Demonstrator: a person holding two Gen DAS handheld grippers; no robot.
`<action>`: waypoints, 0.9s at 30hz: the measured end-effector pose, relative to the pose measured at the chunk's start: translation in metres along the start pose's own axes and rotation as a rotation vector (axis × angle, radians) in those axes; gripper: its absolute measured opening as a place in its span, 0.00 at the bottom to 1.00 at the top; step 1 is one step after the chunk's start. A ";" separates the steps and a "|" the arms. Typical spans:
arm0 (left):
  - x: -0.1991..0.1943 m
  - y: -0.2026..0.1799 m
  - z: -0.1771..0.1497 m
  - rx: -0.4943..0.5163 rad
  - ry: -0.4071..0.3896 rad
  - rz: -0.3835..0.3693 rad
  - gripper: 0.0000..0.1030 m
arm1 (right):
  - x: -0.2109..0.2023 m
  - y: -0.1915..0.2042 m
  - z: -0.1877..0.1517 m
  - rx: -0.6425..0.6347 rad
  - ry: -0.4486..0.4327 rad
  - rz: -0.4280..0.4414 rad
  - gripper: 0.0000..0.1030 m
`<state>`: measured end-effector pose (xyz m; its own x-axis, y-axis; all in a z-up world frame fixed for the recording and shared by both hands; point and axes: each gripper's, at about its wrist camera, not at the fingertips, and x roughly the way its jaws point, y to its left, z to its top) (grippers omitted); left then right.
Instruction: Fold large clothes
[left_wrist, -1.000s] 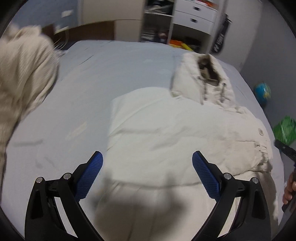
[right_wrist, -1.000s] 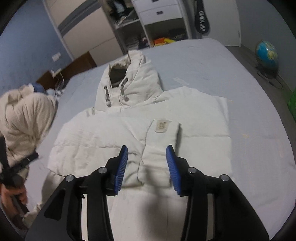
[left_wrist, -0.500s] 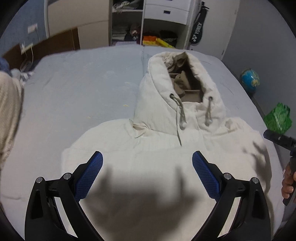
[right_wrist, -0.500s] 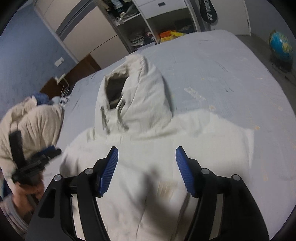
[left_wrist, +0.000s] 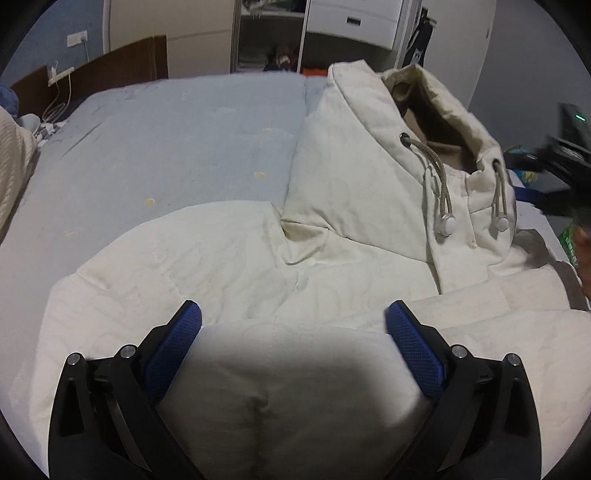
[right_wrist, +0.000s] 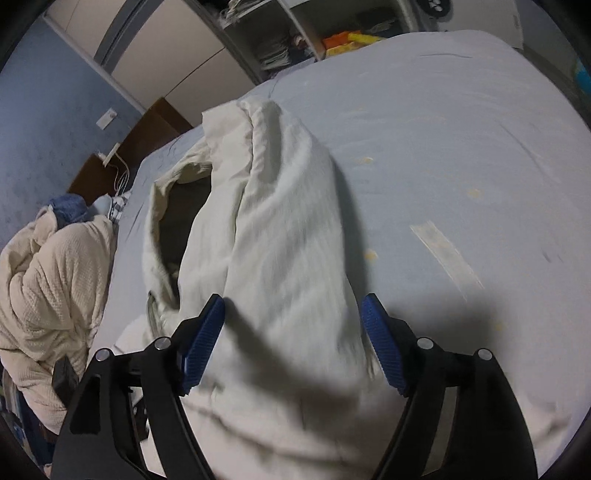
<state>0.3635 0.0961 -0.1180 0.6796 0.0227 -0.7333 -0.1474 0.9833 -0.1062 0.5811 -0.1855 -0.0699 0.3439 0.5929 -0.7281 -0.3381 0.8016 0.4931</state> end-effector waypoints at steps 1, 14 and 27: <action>0.000 0.000 -0.004 0.000 -0.022 0.003 0.94 | 0.005 0.000 0.006 -0.005 0.000 0.005 0.71; -0.002 -0.006 -0.016 0.010 -0.097 0.019 0.94 | 0.078 -0.008 0.085 0.068 0.019 0.103 0.51; 0.002 -0.001 -0.001 -0.004 -0.039 0.001 0.93 | -0.011 0.079 0.054 -0.173 -0.077 0.019 0.20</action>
<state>0.3642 0.0954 -0.1201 0.7072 0.0305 -0.7063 -0.1507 0.9826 -0.1085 0.5977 -0.1248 0.0031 0.3994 0.6172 -0.6779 -0.4885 0.7690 0.4123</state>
